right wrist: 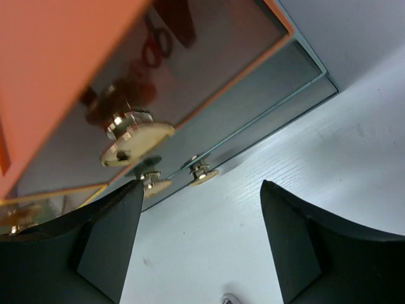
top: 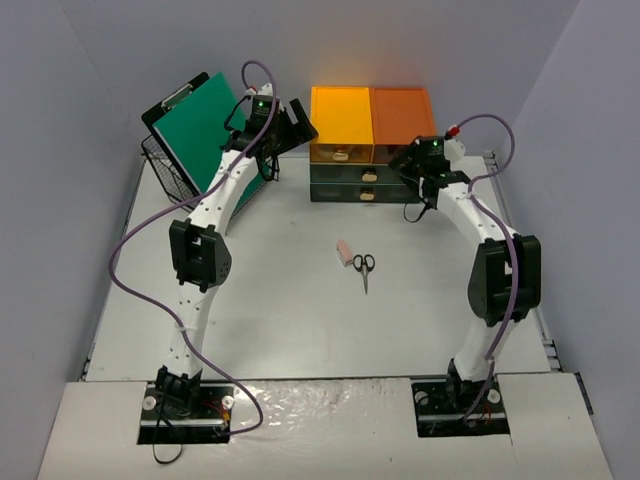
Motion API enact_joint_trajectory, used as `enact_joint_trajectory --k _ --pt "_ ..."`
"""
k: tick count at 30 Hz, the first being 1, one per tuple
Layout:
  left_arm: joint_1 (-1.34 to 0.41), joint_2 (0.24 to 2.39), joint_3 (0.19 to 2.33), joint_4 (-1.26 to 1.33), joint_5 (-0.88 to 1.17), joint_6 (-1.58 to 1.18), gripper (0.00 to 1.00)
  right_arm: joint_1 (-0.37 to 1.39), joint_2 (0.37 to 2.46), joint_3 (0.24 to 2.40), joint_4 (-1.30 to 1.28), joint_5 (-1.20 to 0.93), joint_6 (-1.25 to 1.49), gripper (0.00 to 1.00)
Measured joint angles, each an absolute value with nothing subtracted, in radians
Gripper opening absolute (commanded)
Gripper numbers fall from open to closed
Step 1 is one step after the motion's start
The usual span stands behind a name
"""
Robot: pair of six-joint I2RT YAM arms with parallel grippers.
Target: Organize the desk
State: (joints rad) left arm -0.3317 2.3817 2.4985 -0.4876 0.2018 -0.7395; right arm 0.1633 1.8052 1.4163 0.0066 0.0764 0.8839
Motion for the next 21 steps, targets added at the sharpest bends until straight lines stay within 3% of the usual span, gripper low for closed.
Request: enact_joint_trajectory --k 9,17,21 --pt "-0.332 2.381 2.500 -0.492 0.199 -0.736 0.79 0.157 1.684 1.000 0.383 -0.069 1.132 0.67" --pt "-0.332 2.381 2.504 -0.497 0.199 -0.731 0.79 0.159 1.908 0.886 0.940 -0.207 1.453 0.63" --pt "-0.332 2.381 2.508 -0.502 0.199 -0.724 0.79 0.169 1.999 0.896 1.092 -0.226 1.564 0.62"
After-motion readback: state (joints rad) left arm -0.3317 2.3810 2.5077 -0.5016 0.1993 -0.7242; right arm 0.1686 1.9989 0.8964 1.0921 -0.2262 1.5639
